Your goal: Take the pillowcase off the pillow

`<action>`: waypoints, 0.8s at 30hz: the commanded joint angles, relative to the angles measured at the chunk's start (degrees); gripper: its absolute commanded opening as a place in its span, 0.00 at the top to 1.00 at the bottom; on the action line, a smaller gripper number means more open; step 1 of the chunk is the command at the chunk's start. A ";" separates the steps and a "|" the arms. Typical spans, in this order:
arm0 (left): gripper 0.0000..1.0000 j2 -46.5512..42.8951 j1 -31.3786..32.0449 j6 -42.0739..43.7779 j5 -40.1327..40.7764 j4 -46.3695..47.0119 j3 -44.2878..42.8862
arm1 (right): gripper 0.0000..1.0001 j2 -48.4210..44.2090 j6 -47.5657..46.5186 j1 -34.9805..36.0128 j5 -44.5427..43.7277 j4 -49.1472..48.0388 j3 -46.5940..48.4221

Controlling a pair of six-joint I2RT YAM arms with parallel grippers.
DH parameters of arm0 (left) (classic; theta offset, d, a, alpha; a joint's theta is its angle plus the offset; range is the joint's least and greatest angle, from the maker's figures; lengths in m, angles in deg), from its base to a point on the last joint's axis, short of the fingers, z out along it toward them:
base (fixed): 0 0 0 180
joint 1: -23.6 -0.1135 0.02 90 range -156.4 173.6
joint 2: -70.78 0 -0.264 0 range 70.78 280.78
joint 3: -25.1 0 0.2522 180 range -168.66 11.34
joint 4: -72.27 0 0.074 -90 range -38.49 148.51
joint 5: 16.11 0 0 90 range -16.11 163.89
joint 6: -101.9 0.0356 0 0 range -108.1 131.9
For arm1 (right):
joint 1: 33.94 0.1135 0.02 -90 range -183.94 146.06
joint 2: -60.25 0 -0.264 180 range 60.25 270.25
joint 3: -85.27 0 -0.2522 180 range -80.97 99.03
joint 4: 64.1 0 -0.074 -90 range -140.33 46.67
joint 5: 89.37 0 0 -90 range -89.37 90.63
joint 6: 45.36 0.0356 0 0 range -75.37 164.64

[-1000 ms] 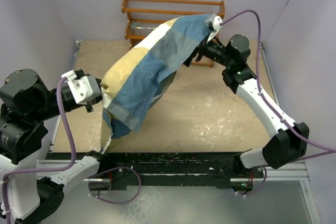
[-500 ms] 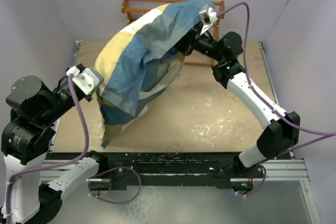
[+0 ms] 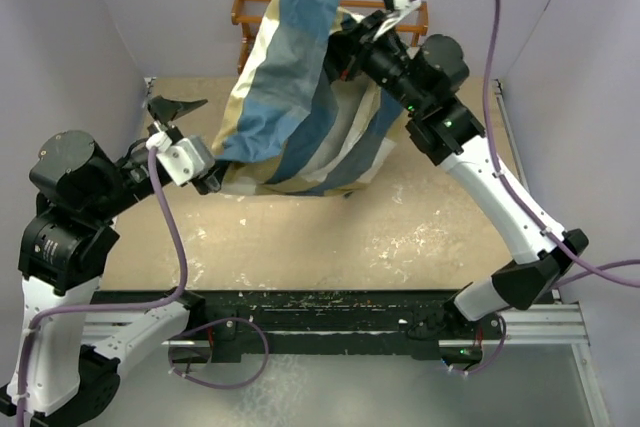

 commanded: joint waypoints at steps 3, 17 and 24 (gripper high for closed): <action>0.11 -1.72 0.10 4.77 -7.46 9.93 5.18 | 1.00 4.24 -3.29 9.56 -15.94 6.79 9.38; 0.10 -8.71 0.13 7.87 9.43 38.66 21.37 | 1.00 19.13 -4.56 20.44 -47.49 18.13 34.34; 0.04 -7.83 0.10 2.15 31.45 32.41 17.92 | 1.00 13.26 2.68 6.23 -46.92 21.70 23.61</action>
